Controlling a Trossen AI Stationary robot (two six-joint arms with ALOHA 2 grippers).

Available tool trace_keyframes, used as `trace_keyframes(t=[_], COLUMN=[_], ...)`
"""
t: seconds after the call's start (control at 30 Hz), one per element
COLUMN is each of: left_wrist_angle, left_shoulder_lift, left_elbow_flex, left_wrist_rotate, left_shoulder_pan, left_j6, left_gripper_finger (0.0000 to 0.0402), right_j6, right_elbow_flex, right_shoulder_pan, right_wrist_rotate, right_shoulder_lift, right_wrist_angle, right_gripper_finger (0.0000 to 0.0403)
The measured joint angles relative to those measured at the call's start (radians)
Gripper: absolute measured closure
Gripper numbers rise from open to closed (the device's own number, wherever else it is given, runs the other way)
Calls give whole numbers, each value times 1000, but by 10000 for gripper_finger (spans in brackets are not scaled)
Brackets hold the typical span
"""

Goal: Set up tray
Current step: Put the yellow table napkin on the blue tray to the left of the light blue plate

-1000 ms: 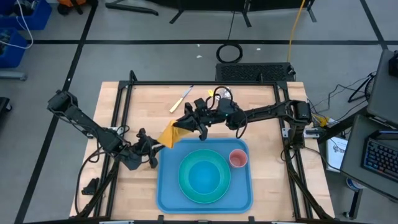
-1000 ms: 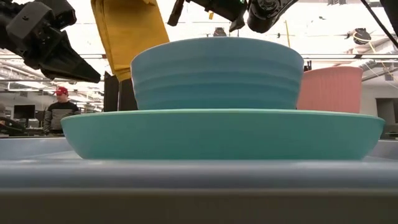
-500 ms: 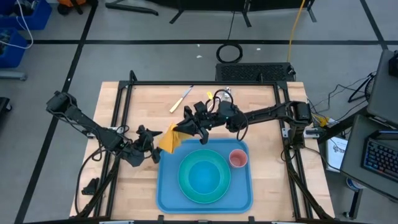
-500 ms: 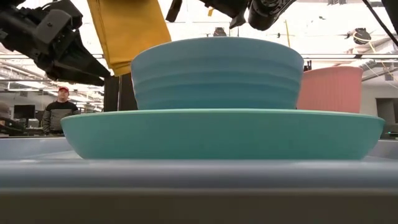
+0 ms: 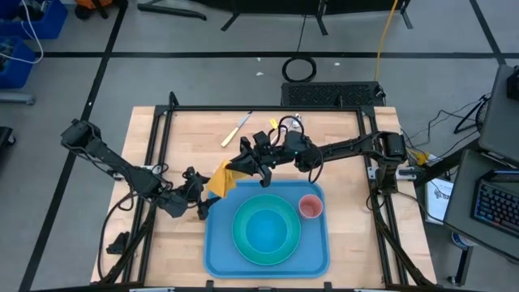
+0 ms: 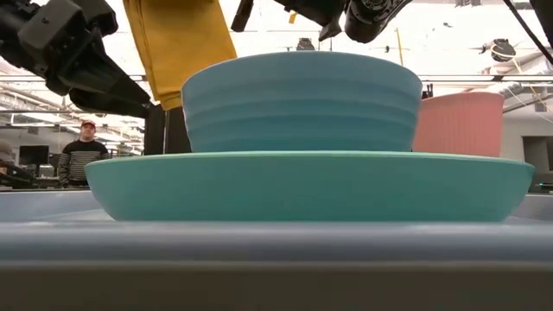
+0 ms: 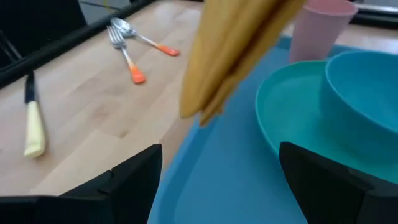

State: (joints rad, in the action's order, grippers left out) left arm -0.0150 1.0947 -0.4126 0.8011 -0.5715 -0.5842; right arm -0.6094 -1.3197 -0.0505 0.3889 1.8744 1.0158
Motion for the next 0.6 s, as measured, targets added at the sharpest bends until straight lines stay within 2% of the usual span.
trace_keyframes(t=[0.13,0.33,0.6], left_wrist_angle=[-72,-245,-332], left_shoulder_lift=[42,100,142], left_elbow_flex=[0,0,0], left_wrist_rotate=[71,114,118], left_shoulder_pan=[1,7,50], left_j6=[50,187,243], left_gripper_finger=[73,73,73], right_j6=[0,4,12], right_elbow_flex=[0,0,0], right_shoulder_pan=[0,1,19], right_wrist_rotate=[0,0,5], right_shoulder_lift=[0,0,0], right_wrist_angle=[-6,-15,-11], right_gripper_finger=[403,403,403])
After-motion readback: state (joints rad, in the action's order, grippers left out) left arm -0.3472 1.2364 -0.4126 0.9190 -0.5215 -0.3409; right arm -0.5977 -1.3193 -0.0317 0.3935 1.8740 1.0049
